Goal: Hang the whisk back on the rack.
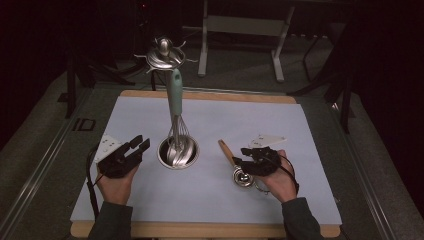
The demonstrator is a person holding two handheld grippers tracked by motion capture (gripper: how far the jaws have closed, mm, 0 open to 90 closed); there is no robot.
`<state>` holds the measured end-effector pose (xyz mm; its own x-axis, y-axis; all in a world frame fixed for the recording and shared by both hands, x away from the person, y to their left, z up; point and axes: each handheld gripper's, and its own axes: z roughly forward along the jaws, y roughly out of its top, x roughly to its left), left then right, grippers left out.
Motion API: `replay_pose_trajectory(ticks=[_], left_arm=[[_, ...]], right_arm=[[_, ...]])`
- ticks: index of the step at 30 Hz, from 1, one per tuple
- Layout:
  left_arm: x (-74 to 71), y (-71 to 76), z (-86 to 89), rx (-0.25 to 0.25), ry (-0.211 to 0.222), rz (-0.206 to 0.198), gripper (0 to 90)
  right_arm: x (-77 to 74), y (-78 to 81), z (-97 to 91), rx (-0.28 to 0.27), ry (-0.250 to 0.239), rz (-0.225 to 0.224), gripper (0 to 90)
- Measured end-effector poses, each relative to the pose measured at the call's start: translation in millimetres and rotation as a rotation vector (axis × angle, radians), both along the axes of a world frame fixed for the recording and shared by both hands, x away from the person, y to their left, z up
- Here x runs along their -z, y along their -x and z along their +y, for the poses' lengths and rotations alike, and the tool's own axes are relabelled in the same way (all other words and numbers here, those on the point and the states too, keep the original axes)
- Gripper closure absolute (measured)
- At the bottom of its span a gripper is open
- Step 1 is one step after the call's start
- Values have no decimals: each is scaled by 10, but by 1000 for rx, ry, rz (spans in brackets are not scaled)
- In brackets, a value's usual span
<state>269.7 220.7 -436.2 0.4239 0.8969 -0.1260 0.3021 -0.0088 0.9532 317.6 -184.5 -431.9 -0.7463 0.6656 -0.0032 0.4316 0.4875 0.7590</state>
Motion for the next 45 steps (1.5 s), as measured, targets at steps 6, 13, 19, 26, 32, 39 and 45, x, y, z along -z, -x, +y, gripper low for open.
replay_pose_trajectory(ticks=[6,13,19,26,32,39,45], left_arm=[[-164,-27,-17,22,33,-42,698],[-351,-30,-51,42,56,-92,711],[-538,-12,-87,52,92,-174,744],[-715,11,-131,89,154,-311,788],[-866,-31,-209,119,190,-353,844],[-1048,-55,-313,126,204,-405,899],[-1185,-95,-370,108,249,-469,899]], right_arm=[[136,47,-197,70,7,8,525],[185,44,-312,107,-22,36,518],[226,49,-374,123,-62,52,514],[278,31,-427,149,-65,69,508],[269,23,-508,172,-77,69,509],[241,37,-556,190,-78,57,508],[215,43,-613,213,-65,40,505]])
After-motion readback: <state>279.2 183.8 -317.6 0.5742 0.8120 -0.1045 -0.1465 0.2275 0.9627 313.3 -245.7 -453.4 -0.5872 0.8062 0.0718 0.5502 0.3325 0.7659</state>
